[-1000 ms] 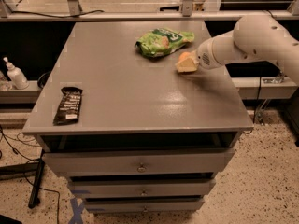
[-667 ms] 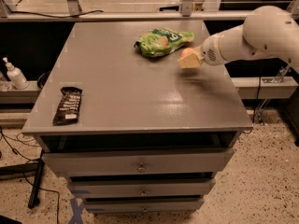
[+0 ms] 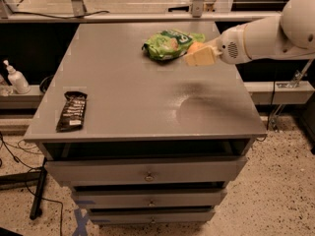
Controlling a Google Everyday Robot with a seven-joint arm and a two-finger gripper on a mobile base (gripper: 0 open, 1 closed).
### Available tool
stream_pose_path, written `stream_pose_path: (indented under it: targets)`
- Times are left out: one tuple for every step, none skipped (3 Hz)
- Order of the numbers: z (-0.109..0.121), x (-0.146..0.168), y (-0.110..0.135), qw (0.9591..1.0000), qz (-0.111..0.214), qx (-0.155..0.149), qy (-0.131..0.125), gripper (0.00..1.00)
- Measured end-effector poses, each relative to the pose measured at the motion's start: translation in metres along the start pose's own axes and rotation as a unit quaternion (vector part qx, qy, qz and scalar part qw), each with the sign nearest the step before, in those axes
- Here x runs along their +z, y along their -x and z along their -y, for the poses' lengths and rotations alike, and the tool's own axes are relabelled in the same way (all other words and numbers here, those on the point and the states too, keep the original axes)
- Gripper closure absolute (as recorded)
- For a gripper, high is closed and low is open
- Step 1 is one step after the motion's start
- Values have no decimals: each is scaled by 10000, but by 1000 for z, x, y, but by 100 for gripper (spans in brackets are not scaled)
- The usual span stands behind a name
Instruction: Move orange near rxbar chocolate
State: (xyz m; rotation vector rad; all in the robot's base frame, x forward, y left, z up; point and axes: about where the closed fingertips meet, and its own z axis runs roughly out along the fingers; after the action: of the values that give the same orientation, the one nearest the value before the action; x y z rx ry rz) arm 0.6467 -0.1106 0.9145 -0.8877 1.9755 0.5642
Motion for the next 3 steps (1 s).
stream_pose_path:
  targets:
    - [-4, 2, 1, 10000, 26, 38, 67, 100]
    - [-4, 2, 1, 10000, 26, 38, 67, 100]
    - [-39, 11, 12, 9989, 110, -41, 451, 100]
